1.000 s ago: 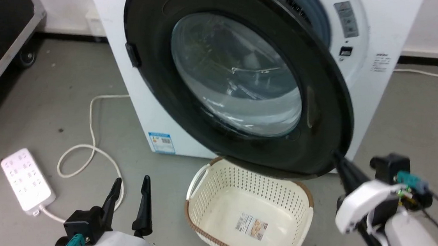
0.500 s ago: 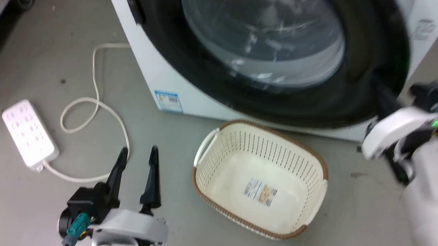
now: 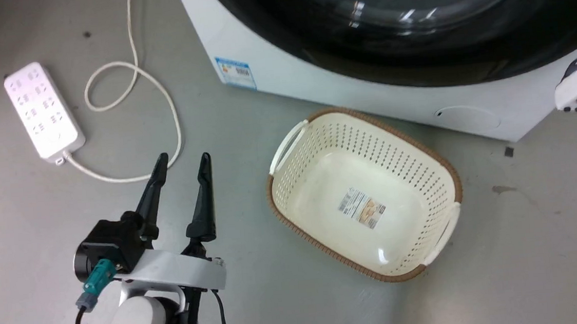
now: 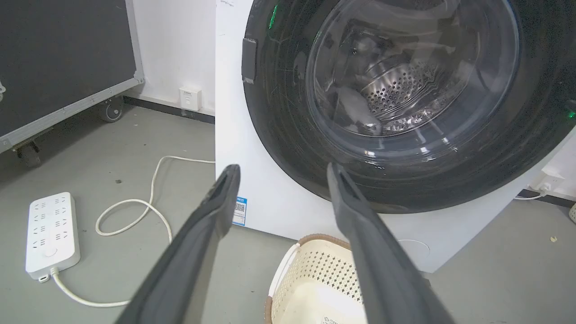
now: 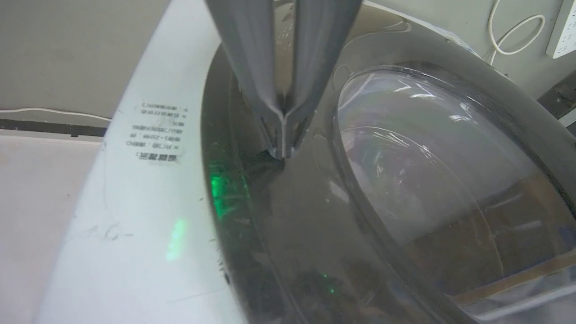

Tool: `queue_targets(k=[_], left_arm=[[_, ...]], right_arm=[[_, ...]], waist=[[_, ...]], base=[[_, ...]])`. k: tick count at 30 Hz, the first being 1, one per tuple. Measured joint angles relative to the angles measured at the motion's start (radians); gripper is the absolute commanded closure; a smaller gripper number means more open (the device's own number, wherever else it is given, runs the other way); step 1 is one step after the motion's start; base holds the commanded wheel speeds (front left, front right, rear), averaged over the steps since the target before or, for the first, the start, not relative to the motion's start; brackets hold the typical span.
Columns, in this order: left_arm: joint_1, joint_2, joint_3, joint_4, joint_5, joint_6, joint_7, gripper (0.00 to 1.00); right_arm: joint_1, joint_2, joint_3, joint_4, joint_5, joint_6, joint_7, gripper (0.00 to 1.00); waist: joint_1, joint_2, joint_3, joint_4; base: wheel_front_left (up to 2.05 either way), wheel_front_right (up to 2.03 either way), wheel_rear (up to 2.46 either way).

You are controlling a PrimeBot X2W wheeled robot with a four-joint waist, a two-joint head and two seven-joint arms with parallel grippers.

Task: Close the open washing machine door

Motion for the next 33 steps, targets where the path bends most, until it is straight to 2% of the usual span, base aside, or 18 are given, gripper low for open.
queue_targets(k=[6, 10, 18, 25, 33], left_arm=[[0.003, -0.010, 0.044, -0.005, 0.025, -0.003, 0.000, 0.00], [0.022, -0.012, 0.071, -0.006, 0.048, -0.011, 0.000, 0.00], [0.072, -0.003, 0.100, 0.042, 0.076, -0.031, 0.000, 0.00], [0.126, -0.008, 0.098, 0.086, 0.065, -0.031, 0.000, 0.00], [0.156, -0.013, 0.085, 0.104, 0.051, -0.027, 0.027, 0.00]], right_arm=[[-0.006, 0.028, -0.043, -0.025, 0.001, 0.001, -0.002, 1.00], [0.034, 0.045, -0.053, -0.175, 0.039, 0.000, -0.010, 1.00], [0.372, 0.072, 0.096, -0.414, 0.137, -0.001, -0.010, 1.00], [0.667, 0.074, 0.237, -0.486, 0.205, -0.001, -0.010, 1.00], [0.834, 0.073, 0.314, -0.546, 0.223, -0.001, 0.011, 1.00]], waist=[[0.0000, 0.0000, -0.002, -0.002], [-0.0001, 0.0000, -0.045, -0.020], [-0.0005, 0.0000, -0.183, -0.093], [-0.0004, 0.0001, -0.296, -0.189], [-0.0005, 0.0000, -0.373, -0.254]], base=[[0.00, 0.00, 0.00], [0.00, 0.00, 0.00], [0.00, 0.00, 0.00], [0.00, 0.00, 0.00], [0.00, 0.00, 0.00]])
